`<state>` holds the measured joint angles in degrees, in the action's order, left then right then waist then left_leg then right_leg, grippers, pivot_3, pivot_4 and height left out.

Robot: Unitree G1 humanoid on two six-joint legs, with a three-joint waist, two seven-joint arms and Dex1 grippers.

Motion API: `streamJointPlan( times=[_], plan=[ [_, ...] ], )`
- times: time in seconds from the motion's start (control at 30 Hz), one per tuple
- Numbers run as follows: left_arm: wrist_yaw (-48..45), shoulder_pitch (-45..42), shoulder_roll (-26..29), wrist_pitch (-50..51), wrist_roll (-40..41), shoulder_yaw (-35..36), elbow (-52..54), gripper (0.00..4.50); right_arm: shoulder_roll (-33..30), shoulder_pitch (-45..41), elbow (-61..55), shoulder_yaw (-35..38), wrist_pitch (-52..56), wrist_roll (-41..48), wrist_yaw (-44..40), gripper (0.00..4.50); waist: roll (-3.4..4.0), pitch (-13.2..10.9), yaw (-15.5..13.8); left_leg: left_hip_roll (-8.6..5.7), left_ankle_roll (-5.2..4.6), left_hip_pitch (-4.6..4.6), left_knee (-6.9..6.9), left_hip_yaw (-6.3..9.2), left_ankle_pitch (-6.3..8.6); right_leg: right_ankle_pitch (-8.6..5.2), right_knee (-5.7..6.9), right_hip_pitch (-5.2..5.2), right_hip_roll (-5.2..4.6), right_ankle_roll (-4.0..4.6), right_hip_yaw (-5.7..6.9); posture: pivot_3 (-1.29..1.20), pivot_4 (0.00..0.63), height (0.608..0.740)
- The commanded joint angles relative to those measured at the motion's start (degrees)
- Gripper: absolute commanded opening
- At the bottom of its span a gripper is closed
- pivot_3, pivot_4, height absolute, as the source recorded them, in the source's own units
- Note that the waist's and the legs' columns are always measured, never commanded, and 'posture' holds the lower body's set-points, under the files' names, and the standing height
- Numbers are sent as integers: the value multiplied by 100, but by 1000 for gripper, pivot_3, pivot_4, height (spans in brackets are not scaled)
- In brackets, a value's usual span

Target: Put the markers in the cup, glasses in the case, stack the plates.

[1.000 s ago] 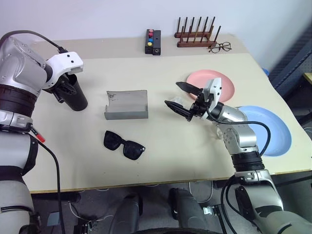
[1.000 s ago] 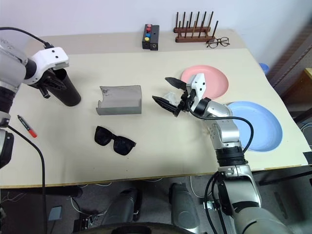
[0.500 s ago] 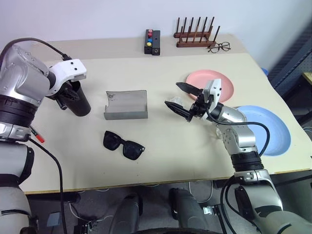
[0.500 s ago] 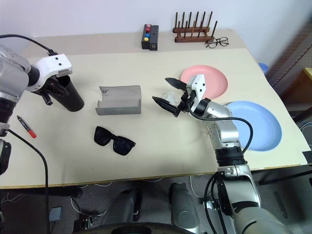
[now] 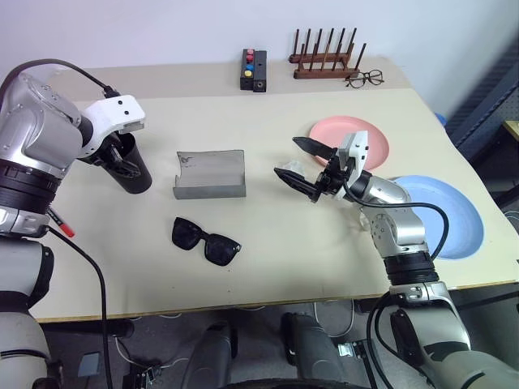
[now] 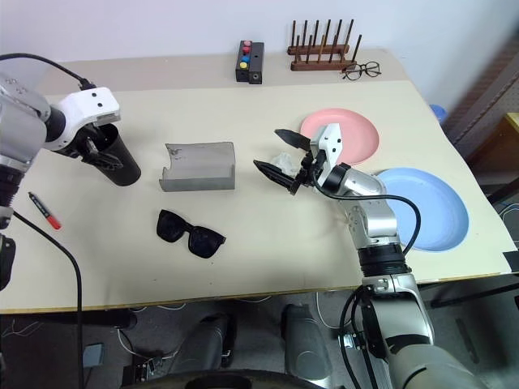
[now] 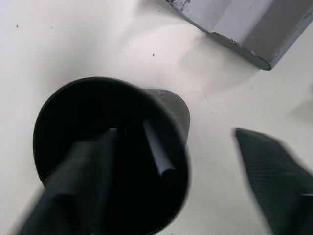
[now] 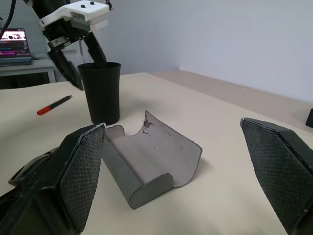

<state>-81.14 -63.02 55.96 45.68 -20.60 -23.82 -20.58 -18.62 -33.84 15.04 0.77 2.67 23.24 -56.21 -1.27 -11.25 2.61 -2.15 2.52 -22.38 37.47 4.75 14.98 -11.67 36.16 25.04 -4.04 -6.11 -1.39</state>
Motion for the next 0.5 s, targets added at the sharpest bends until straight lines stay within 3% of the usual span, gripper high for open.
streamJointPlan(
  times=[0.03,0.23,0.37,0.5],
  plan=[
    [-19,-97,158,41,69,184,220,4371,10,-150,-195,42,-12,39,18,4500,0,0,0,0,0,0,0,0,0,0,0,0,0,0,0,0,150,740],
    [-218,-569,244,182,271,330,522,4371,4,-187,-179,47,7,40,20,4500,0,0,0,0,0,0,1,0,0,0,0,0,0,0,0,0,150,740],
    [-195,-1352,11,702,620,593,440,4371,8,-250,-94,46,-16,26,6,4500,0,0,-5,-1,0,-6,10,0,0,0,-1,-1,0,0,0,0,150,740],
    [883,-1978,-256,1176,860,1401,-322,4371,5,-303,-37,43,-29,18,-12,4500,2,-1,14,-1,0,-1,14,1,0,-1,1,-5,0,-2,1,0,150,740]
  ],
)
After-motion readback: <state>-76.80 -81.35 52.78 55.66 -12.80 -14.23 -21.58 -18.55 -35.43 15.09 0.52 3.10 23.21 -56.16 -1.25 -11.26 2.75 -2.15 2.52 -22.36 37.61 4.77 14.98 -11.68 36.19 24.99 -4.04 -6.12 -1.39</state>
